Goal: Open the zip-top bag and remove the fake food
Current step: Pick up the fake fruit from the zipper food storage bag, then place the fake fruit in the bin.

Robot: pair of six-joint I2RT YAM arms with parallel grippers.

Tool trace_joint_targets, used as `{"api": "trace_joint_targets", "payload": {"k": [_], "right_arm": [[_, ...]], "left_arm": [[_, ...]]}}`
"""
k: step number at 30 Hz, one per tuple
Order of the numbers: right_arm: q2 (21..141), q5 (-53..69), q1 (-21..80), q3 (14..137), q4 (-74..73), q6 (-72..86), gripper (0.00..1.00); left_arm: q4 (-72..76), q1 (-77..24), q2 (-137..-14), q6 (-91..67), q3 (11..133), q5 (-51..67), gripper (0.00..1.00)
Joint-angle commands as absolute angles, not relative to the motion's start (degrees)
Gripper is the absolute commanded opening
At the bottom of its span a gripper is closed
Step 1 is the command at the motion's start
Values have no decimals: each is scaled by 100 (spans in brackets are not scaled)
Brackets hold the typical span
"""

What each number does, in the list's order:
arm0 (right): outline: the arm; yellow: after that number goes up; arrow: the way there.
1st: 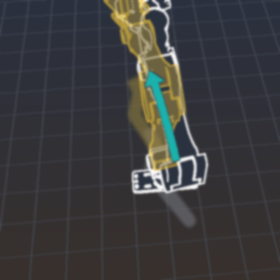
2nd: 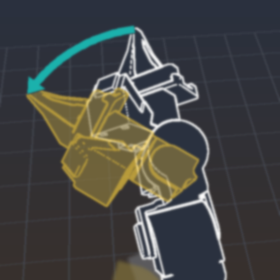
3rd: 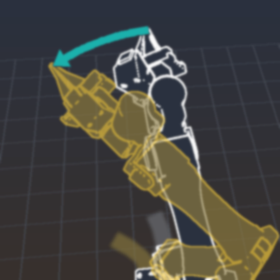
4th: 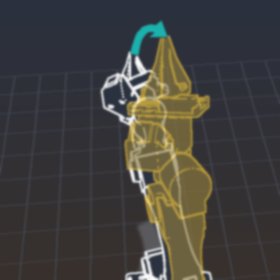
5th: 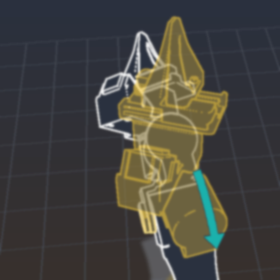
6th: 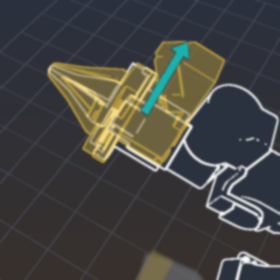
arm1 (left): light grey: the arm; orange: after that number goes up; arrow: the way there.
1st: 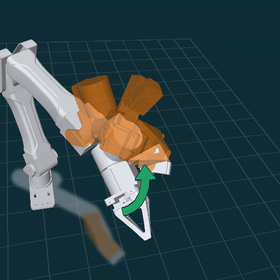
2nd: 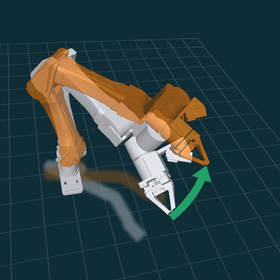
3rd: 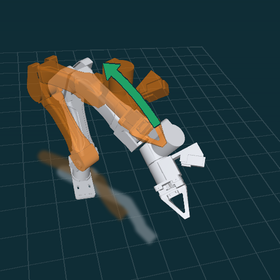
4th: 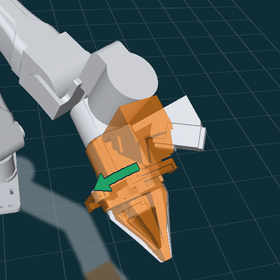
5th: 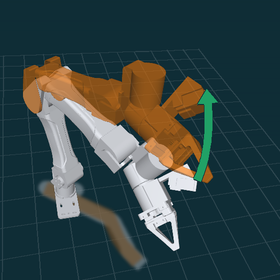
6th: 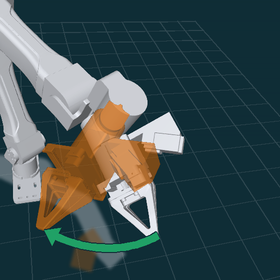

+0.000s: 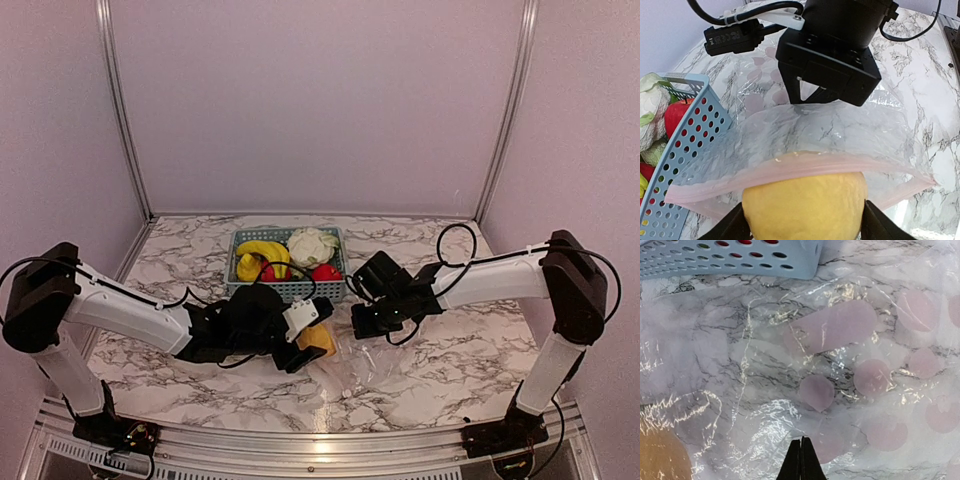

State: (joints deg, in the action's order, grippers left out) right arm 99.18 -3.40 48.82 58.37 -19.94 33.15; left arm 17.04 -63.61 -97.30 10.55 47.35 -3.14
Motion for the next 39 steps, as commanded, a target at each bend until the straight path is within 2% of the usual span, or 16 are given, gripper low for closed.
{"api": "trace_joint_targets", "payload": {"k": [1, 16, 24, 32, 39], "right_arm": [[9803, -459, 4834, 5862, -1968, 3332, 0], [9665, -492, 4816, 5893, -1943, 3328, 0], [9394, -551, 4830, 5962, -1982, 3290, 0], [9120, -641, 4826, 6018, -2037, 3304, 0], [8902, -745, 4835, 6062, -2135, 3297, 19]], "left_arm": [[1535, -6372, -9221, 789, 4457, -502, 64], [1145, -6257, -7519, 79, 3533, -897, 65], [1029, -5498, -7299, -345, 4007, -714, 65], [874, -4766, -7700, -704, 4692, -571, 65], [474, -4328, -8117, -1066, 5194, -829, 65]]}}
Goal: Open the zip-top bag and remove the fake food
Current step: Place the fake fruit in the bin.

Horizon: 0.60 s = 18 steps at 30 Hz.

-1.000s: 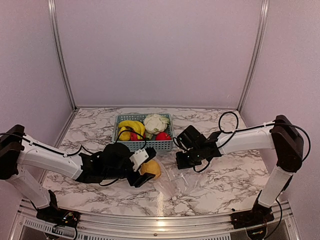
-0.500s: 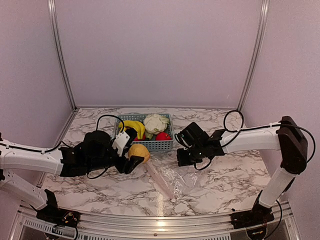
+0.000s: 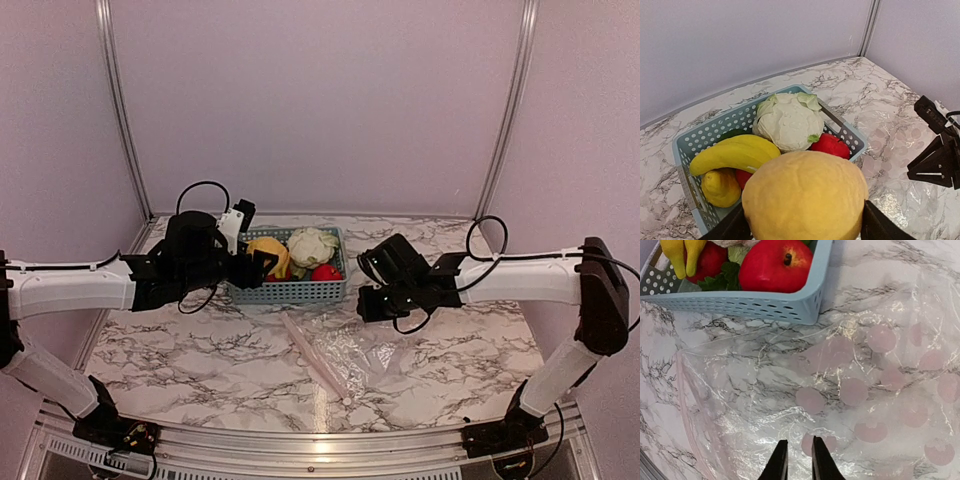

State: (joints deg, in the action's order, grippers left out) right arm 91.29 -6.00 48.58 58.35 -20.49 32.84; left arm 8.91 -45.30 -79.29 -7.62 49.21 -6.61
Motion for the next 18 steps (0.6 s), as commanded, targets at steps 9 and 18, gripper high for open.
{"api": "trace_joint_targets", "payload": {"k": [9, 18], "right_arm": [[8619, -882, 4834, 6151, -2201, 3279, 39], [8235, -1182, 4835, 6225, -2291, 3237, 58]], "left_arm": [[251, -3982, -8363, -1440, 5180, -761, 65], [193, -3706, -8835, -1708, 5277, -536, 65]]}}
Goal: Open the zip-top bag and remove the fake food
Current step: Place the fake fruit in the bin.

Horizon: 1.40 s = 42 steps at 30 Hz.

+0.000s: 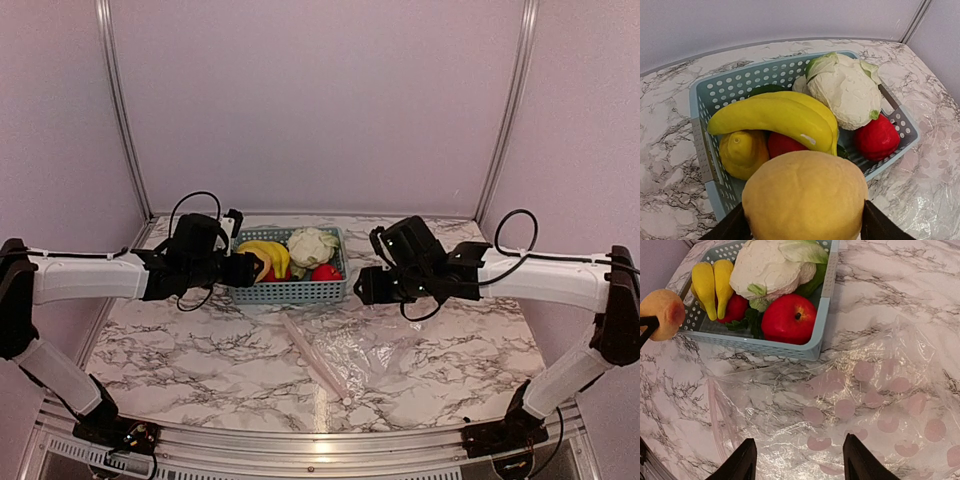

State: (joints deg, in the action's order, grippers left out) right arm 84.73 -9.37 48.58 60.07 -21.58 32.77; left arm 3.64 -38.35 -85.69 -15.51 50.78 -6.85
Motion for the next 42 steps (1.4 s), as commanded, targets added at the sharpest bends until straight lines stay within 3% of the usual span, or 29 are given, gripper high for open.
{"api": "trace_joint_targets", "payload": {"k": [1, 6, 15, 29, 31, 37, 42], "right_arm": [[8186, -1220, 4834, 6218, -2300, 3237, 60], [7914, -1402, 4834, 6141, -2354, 3253, 70], [7737, -1509, 4835, 6078, -2417, 3270, 75], [7755, -1592, 4835, 6144, -2393, 3201, 81], [7797, -1591, 4834, 6180, -2396, 3190, 81], [7822, -1641, 4834, 6223, -2393, 3197, 84], [7814, -1730, 4834, 6238, -2408, 3246, 98]], "left_arm": [[186, -3667, -8905, -1731, 5301, -510, 65], [218, -3471, -9226, -1794, 5450, -285, 65], [9, -3300, -9729, -1732, 5889, -343, 66], [-181, -3296, -9356, -1661, 5694, -552, 88], [-169, -3305, -9239, -1688, 5622, -554, 98], [-112, -3307, -8822, -1723, 5406, -658, 99], [-58, -3393, -8515, -1644, 5314, -714, 99]]}}
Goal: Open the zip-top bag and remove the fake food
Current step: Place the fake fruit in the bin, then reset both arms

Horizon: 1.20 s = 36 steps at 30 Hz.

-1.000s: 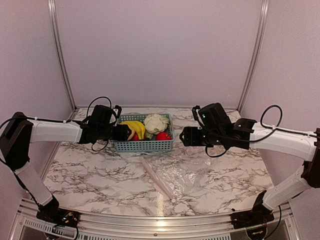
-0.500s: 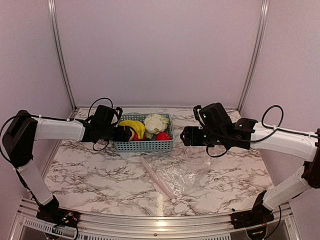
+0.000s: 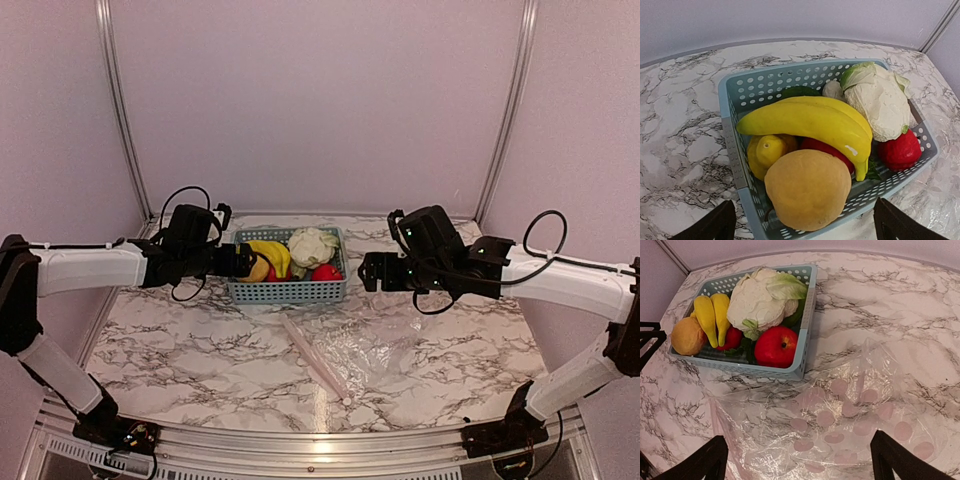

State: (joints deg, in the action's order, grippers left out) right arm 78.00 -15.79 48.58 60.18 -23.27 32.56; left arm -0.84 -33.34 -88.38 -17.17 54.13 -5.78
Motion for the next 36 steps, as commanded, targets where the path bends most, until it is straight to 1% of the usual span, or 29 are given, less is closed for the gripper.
{"api": "trace_joint_targets", "payload": {"k": [1, 7, 16, 25, 30, 36], "right_arm": [[7812, -1769, 4834, 6240, -2410, 3256, 98], [7643, -2097, 4834, 6215, -2373, 3436, 99], [7107, -2649, 4834, 5951, -1940, 3629, 99], [6287, -3258, 4825, 5594, -1358, 3865, 99], [5975, -3311, 4827, 5478, -1032, 3561, 99], [6004, -3335, 4824, 5733, -1281, 3375, 99]], "left_arm": [[-57, -3423, -8470, -1630, 5313, -717, 99], [218, -3594, -8090, -1643, 5227, -610, 99], [565, -3919, -7590, -1584, 5237, -455, 99], [771, -3981, -7318, -1539, 5291, -345, 99], [786, -3981, -7257, -1558, 5315, -319, 99], [782, -3975, -7250, -1567, 5319, -303, 99]]}}
